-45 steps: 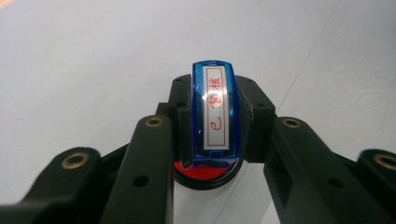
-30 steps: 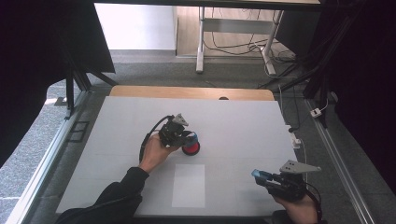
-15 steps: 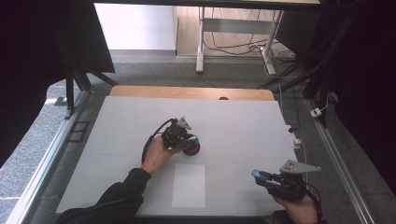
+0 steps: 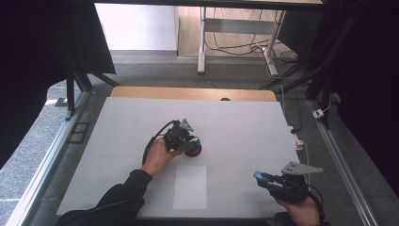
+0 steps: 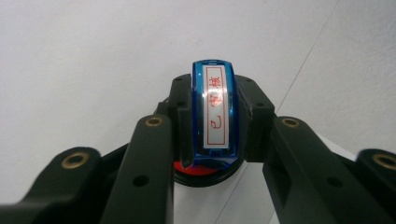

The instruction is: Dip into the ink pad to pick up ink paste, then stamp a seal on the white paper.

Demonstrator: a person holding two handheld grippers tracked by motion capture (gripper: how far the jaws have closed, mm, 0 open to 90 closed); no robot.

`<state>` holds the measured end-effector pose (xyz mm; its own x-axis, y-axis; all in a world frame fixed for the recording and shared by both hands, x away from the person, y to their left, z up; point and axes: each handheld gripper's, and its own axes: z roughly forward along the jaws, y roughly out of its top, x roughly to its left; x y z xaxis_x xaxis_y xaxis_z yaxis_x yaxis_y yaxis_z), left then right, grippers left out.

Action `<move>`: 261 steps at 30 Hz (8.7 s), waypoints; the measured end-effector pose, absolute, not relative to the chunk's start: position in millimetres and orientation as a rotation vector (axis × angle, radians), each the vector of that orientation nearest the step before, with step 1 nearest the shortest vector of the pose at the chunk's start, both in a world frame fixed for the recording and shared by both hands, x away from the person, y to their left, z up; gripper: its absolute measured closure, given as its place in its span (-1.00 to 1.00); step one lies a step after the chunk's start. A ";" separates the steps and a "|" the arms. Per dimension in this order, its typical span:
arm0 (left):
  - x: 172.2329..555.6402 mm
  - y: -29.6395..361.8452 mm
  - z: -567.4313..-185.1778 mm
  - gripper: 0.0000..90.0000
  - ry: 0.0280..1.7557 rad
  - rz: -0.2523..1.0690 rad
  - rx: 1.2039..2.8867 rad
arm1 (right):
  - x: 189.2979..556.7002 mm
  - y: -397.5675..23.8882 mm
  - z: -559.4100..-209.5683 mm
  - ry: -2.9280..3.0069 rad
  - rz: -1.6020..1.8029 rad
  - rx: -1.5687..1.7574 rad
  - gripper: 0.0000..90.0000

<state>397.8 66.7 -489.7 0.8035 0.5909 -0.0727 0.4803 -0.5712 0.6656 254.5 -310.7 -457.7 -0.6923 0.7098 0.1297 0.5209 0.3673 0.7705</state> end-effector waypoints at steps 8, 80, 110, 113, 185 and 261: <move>406.4 74.8 -491.7 0.58 0.828 0.104 2.245 | 254.9 -310.3 -458.2 2.400 1.233 1.109 0.51; 364.5 96.3 -452.5 0.56 0.673 0.090 2.136 | 252.6 -308.8 -457.7 2.422 1.232 1.061 0.51; 318.5 107.1 -442.1 0.56 0.610 0.048 2.127 | 252.3 -308.6 -457.6 2.423 1.231 1.056 0.51; 316.1 106.6 -444.2 0.56 0.606 0.045 2.134 | 252.1 -308.4 -457.4 2.423 1.226 1.059 0.51; 288.9 62.3 -499.7 0.58 0.581 0.147 2.394 | 252.9 -306.6 -457.9 2.452 1.205 1.052 0.51; 294.8 68.4 -486.6 0.56 0.578 0.049 2.321 | 252.8 -306.5 -458.0 2.458 1.206 1.038 0.51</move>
<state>294.8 68.4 -486.6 0.8981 0.4202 -0.1301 0.3923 -0.6313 0.6691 252.8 -306.5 -458.0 -0.7285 0.6760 0.1108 0.5013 0.4159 0.7588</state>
